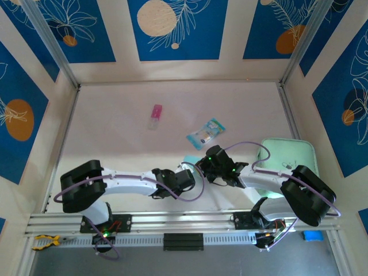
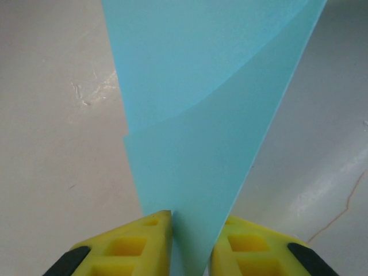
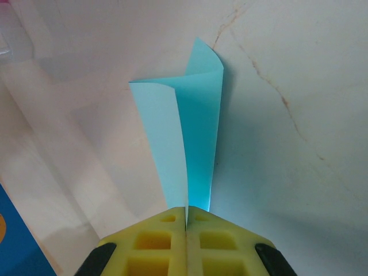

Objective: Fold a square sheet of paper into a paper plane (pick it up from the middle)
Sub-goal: Perform the fifth fold on the wing at the bottom-center of the table.

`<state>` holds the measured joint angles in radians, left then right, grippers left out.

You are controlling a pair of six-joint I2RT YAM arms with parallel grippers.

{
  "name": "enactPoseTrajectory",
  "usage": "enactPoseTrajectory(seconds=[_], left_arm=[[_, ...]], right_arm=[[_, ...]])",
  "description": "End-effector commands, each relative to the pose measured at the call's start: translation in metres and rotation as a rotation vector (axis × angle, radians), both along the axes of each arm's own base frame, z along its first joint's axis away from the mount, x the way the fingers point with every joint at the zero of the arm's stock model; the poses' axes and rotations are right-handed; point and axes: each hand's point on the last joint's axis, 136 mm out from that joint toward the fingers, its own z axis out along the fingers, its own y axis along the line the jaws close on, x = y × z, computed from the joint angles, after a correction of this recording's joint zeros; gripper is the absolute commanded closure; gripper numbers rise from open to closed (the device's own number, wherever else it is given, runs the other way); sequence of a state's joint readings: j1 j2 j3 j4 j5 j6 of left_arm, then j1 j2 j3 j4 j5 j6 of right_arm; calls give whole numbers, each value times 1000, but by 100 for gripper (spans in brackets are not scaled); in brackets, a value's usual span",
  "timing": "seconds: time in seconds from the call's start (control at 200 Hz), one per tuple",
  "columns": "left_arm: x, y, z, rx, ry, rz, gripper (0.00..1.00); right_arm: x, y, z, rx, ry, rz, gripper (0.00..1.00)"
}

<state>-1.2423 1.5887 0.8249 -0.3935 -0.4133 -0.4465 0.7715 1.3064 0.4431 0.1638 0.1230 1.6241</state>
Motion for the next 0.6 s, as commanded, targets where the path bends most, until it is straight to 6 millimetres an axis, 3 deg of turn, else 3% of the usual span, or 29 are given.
enactPoseTrajectory(seconds=[0.0,0.255,0.445,0.595], left_arm=[[0,-1,2,23,-7,3,79],[-1,-1,4,7,-8,3,86],[-2,-3,5,-13,-1,4,85],[-4,-5,3,-33,12,9,85]], right_arm=[[2,5,5,14,-5,19,100],[2,5,5,13,-5,22,100],[-2,3,0,-7,5,29,100],[-4,1,0,-31,-8,56,90]])
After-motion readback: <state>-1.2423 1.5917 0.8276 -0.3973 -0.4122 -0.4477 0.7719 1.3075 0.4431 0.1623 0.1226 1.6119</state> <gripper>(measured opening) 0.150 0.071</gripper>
